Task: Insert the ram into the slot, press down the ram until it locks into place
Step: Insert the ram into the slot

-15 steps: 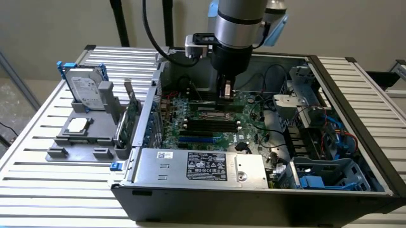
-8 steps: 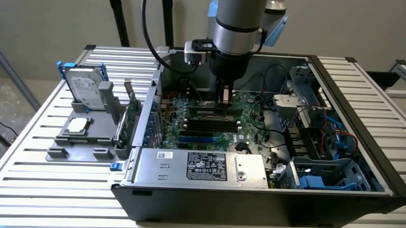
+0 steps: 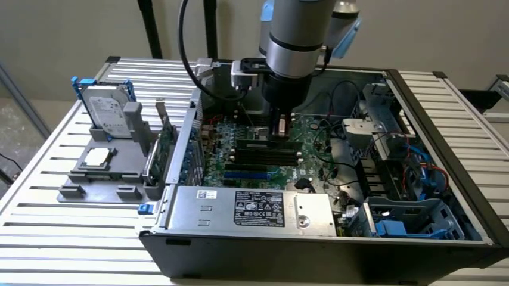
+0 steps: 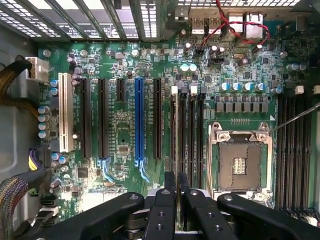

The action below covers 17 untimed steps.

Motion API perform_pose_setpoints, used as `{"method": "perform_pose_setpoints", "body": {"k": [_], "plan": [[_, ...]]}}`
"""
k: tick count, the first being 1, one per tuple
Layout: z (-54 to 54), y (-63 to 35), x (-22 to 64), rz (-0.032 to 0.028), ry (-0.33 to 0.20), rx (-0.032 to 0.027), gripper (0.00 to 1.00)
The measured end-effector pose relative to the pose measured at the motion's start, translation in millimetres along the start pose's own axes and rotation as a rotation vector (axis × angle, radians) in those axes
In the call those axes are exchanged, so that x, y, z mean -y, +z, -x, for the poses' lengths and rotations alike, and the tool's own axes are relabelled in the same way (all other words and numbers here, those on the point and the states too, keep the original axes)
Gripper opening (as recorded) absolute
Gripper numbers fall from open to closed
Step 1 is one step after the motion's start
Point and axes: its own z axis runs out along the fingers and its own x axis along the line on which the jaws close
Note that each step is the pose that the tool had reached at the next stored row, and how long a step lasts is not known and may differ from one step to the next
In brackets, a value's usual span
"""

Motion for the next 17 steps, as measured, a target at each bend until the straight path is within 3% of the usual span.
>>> {"method": "perform_pose_setpoints", "body": {"k": [8,15,17], "plan": [[-0.2,14.5,0.6,0.0043,0.000,-0.0002,0.13],[-0.2,21.2,1.8,0.0202,0.000,-0.0005,0.13],[-0.1,21.4,2.7,0.0214,0.000,-0.0008,0.13]]}}
